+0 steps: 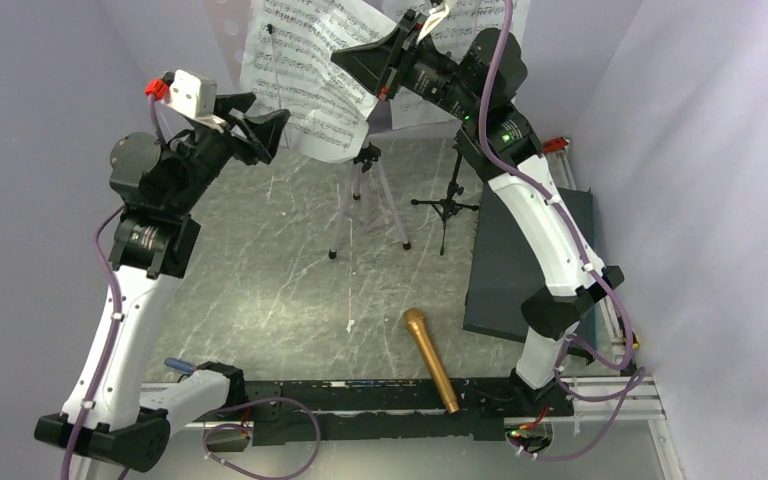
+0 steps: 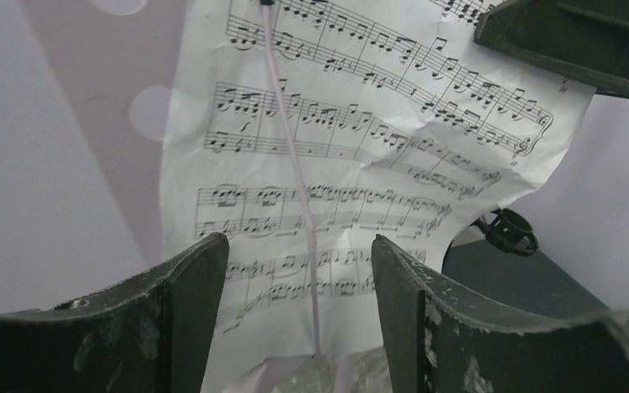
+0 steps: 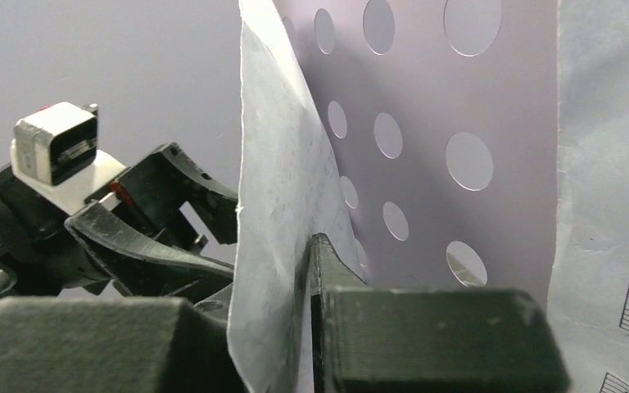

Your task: Set up the instrument practice props

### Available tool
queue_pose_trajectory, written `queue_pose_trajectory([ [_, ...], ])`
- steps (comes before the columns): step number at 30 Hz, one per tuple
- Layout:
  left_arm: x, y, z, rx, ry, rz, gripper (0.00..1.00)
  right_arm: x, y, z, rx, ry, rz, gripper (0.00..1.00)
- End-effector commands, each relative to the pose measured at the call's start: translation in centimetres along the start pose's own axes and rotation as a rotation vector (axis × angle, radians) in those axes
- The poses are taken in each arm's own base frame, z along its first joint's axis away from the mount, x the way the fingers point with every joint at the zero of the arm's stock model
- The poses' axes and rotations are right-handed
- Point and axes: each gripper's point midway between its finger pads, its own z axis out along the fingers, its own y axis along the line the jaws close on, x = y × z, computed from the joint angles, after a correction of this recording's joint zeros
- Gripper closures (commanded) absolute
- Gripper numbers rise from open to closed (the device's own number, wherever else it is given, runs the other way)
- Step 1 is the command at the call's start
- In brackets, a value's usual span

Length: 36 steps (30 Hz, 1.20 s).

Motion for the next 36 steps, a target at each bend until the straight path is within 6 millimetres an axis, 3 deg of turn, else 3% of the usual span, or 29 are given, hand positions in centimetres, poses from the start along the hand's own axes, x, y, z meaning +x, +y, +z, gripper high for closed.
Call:
queue_pose_trajectory([
  [1,-1.1,1.5,-2.7,-0.126,0.006,0.088,0.3,-2.5,1.8,-0.6,-0.042,-0.067,-0.027,0.86],
  [6,-0.8,4.3,-5.2,-0.317,0.09,0.102,0.31,-2.4,1.9,-0.8,-0.043,-0.07,-0.028,0.8],
  [12,1.5,5.7,-5.1,-0.383,0.253,0.072,0.26,-2.5,1.9,-1.5,-0.018,-0.071,-0.037,0.76],
  [20,3.1,3.9,-2.8,-0.242,0.293,-0.001,0.29,-2.4,1.9,-2.4,0.008,-0.076,-0.038,0.72],
  [36,3.1,4.6,-4.3,-0.306,0.257,-0.004,0.97,-1.5,1.9,-2.7,0.006,-0.056,-0.022,0.67],
])
